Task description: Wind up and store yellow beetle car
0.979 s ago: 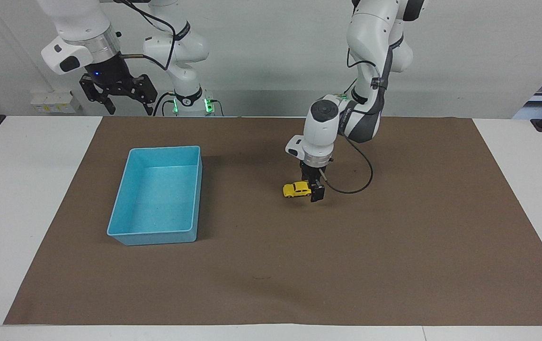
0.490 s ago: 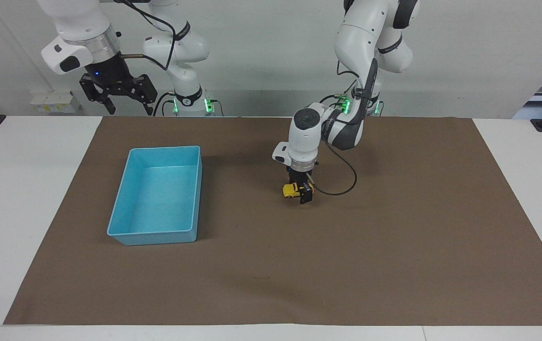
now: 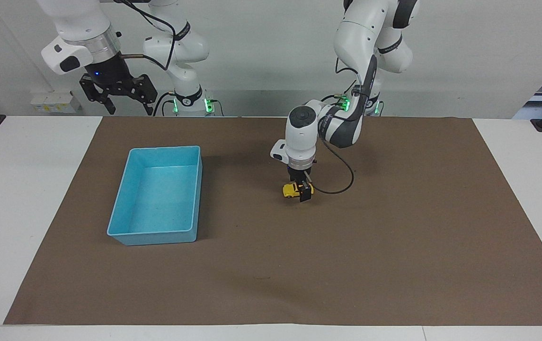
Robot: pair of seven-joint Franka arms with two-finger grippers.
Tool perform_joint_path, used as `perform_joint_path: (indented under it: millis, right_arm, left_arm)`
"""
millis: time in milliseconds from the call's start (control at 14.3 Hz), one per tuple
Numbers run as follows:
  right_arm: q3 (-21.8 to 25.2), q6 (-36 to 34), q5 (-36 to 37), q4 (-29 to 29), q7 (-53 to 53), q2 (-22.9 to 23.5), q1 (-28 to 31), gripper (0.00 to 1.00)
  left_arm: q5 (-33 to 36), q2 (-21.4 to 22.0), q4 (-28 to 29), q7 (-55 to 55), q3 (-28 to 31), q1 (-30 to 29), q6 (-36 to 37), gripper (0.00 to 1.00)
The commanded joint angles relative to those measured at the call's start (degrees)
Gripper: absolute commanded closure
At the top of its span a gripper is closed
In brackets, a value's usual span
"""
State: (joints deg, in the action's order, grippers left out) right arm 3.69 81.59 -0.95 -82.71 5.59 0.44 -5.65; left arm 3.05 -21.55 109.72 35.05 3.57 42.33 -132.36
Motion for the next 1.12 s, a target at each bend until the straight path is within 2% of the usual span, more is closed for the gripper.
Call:
perform_joint_path:
  millis: [0,70,280,420,1049]
  right_arm:
    - [-0.09,-0.38,-0.54,-0.35,1.18,-0.36,0.38,0.0]
    - [-0.09,-0.38,-0.54,-0.35,1.18,-0.36,0.38,0.0]
    - [-0.09,-0.38,-0.54,-0.35,1.18,-0.36,0.38,0.0]
    - [-0.09,-0.38,-0.54,-0.35,1.18,-0.36,0.38,0.0]
    - [-0.09,-0.47,-0.54,-0.35,1.18,-0.36,0.38,0.0]
  left_arm:
    - [1.08,1.16,-0.12,0.1,1.18,1.78,2.11,0.23]
    - [1.08,1.25,-0.21,0.1,1.18,1.96,2.11,0.34]
    - [2.13,1.34,-0.3,0.1,1.09,1.96,2.63,0.79]
    - [2.66,1.34,-0.21,0.1,1.09,1.87,2.72,1.0]
    - [2.66,1.77,1.1,3.88,0.92,1.09,1.05,1.0]
